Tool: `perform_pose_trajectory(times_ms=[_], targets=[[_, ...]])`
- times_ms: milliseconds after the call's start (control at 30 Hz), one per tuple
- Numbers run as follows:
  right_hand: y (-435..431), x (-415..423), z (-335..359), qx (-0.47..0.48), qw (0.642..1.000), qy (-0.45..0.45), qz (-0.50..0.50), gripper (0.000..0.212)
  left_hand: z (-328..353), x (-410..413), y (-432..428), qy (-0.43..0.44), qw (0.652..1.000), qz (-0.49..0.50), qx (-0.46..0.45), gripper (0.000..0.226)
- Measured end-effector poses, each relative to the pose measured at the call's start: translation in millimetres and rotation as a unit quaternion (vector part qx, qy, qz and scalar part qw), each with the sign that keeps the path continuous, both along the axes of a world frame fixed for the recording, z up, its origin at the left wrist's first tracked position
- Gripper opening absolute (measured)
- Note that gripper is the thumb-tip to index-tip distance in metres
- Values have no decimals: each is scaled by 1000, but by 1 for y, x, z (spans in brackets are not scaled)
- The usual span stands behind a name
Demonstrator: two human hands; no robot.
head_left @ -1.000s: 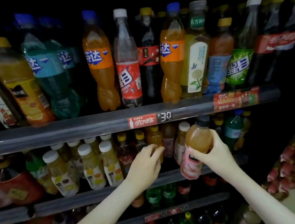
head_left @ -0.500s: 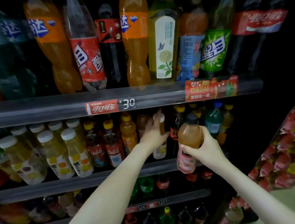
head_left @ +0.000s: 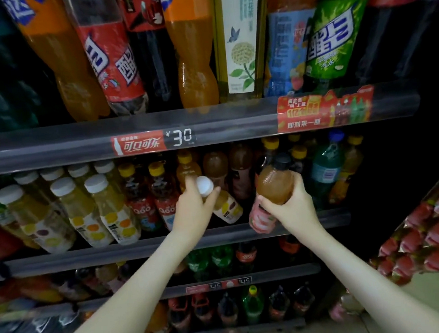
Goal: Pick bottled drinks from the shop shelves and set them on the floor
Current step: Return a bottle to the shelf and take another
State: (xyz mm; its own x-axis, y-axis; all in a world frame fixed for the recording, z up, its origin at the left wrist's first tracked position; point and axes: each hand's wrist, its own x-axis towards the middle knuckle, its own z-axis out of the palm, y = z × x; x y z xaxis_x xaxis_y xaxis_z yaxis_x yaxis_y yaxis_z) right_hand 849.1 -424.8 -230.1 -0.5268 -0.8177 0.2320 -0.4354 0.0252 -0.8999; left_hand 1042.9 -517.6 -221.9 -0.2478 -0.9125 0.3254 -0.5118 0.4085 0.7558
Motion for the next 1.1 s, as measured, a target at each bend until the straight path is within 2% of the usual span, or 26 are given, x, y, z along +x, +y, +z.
perform_pose_trajectory(times_ms=[333, 533, 633, 733, 833, 967, 1033, 1100], targets=[[-34, 44, -19, -34, 998, -43, 33, 67, 40, 57, 20, 78, 996, 38, -6, 35], [-59, 54, -18, 16, 998, 0, 54, 75, 40, 79, 23, 98, 994, 43, 33, 36], [-66, 61, -13, 22, 999, 43, 22, 81, 33, 90, 26, 116, 991, 45, 55, 33], [-64, 71, -4, 1, 994, 108, -14, 89, 30, 102, 29, 123, 989, 40, 69, 30], [-54, 85, 8, -35, 991, 127, -14, 91, 27, 114, 30, 120, 989, 41, 70, 32], [-34, 121, 13, -41, 977, 193, 75, 90, 25, 131, 28, 96, 991, 15, 93, 36], [-28, 146, 13, -14, 963, 179, 201, 94, 29, 143, 28, 72, 993, -10, 97, 38], [-28, 177, 13, 72, 922, 109, 363, 97, 31, 160, 30, 39, 995, -31, 88, 38]])
